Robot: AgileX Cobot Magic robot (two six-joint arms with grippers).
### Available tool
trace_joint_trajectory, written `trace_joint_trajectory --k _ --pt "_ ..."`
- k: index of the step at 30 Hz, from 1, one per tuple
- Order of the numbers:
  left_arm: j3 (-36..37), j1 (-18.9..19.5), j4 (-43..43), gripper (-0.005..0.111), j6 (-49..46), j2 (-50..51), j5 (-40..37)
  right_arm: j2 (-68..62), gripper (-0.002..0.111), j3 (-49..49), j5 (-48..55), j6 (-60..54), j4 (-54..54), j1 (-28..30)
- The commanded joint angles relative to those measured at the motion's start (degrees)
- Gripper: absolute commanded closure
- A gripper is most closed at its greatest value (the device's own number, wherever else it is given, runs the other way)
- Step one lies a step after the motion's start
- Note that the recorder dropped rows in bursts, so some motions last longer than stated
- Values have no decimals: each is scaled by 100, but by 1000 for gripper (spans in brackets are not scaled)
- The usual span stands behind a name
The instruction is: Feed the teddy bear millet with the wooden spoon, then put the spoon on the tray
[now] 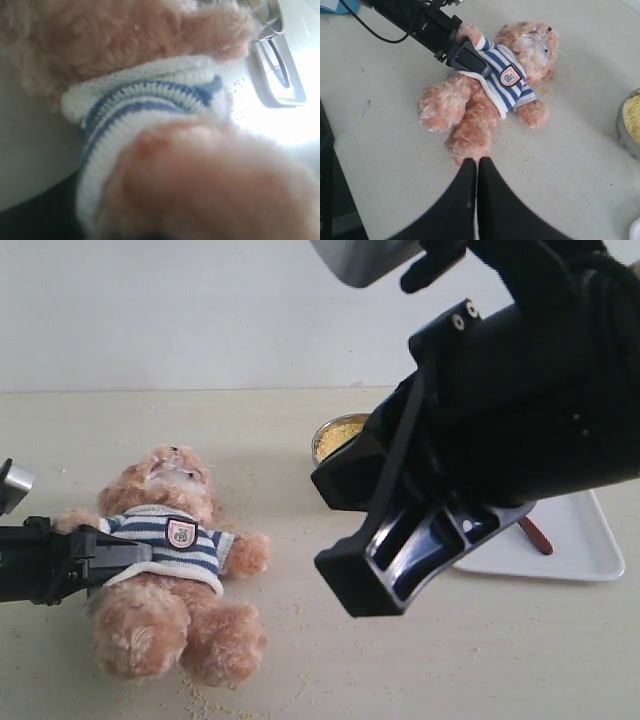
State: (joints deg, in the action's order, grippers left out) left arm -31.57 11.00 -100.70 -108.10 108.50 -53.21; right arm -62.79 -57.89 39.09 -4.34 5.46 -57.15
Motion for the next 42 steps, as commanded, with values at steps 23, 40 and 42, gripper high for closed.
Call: trace_joint_trajectory --k 23,40,42 --pt "2 1200 268 82 297 -1552 -1675 247 108 5 -13 -217 48 -11" --pt "2 1309 267 102 1087 -2766 -1675 487 108 5 -8 -515 315 -11" --pt "2 1309 201 102 927 -2817 -1675 493 108 5 5 -515 315 -11"
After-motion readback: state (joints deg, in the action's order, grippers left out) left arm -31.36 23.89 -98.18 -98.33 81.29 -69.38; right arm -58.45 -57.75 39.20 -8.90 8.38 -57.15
